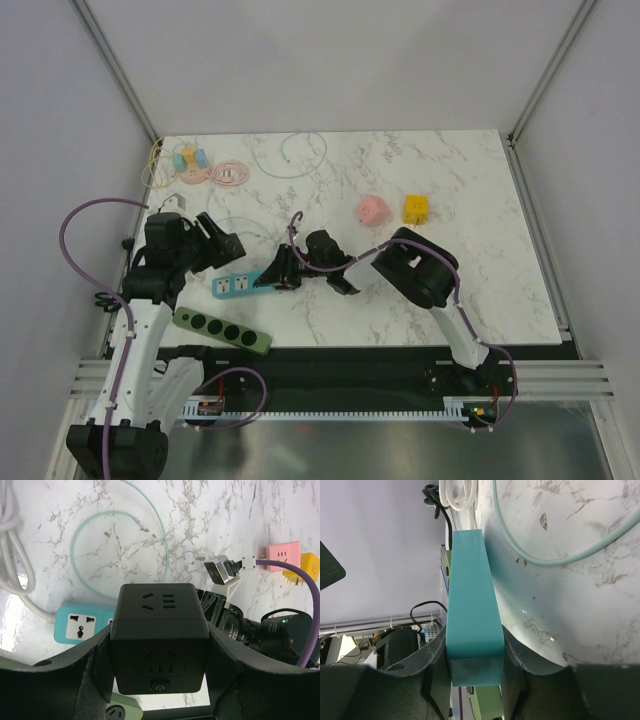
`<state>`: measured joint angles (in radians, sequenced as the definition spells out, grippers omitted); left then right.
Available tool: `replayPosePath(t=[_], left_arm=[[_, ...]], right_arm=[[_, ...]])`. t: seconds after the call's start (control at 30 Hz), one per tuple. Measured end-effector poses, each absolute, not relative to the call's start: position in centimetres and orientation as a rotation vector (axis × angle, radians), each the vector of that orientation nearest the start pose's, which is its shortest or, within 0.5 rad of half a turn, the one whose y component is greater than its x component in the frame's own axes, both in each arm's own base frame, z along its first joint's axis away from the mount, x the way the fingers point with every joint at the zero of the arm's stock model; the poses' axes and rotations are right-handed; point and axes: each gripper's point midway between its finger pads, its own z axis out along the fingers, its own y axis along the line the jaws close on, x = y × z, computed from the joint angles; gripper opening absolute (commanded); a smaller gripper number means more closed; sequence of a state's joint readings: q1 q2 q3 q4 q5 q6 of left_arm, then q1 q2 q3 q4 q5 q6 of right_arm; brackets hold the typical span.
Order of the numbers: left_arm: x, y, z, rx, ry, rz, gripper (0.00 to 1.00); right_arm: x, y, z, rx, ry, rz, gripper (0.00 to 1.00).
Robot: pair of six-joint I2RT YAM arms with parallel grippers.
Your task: Pull the plug off the socket
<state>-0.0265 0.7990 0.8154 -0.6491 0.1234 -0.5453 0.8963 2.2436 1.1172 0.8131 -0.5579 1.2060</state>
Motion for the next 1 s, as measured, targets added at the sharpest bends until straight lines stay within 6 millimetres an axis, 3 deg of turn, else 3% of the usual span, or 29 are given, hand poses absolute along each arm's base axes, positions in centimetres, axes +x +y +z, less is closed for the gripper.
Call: replayPosePath(t=[0.03,0.13,0.17,0.3,0.37,0.47,0.6,0.73,0.9,1.0], left_arm=[[25.6,-5.1,19.1,-0.511,2.185,-0.46,0.02],[25.6,-5.4,19.0,-0.513,2.194,-0.481,0.02],[25.6,-5.6,19.0,-0.511,2.198,-0.493,0.02],[25.8,-6.0,18.7,-0.508,2.221,-0.516,0.02],[26.0,-6.2,18.5,-0.507,2.233,-0.527,0.02],[26.3,-6.6,18.6,-0.504,2.245,-0.549,0.02],[27.0,-7.1,19.4,-0.491,2.231,-0.575,0.02],[27.8,-8.9,19.6,-0.432,2.243,-0.593,0.02],[29.0,-13.6,18.2,-0.314,2.332,-0.614,0.02],[30.3,-15.8,16.9,-0.284,2.375,-0.602,0.02]], right_arm=[[23.4,49.4,4.8,-0.122,2.36,1.788,0.08],[23.0,49.7,5.0,-0.159,2.348,1.765,0.27],[22.8,49.8,5.0,-0.177,2.344,1.751,0.4],[21.9,49.6,5.0,-0.27,2.363,1.656,0.72],[21.5,49.1,4.2,-0.329,2.397,1.578,0.78],[21.4,48.5,4.9,-0.432,2.389,1.478,0.93],[22.1,46.4,5.6,-0.498,2.401,1.298,0.98],[24.0,42.4,7.7,-0.499,2.367,1.136,0.98],[29.1,34.5,11.3,-0.355,2.276,0.925,0.98],[31.4,29.7,12.4,-0.247,2.227,0.802,0.98]])
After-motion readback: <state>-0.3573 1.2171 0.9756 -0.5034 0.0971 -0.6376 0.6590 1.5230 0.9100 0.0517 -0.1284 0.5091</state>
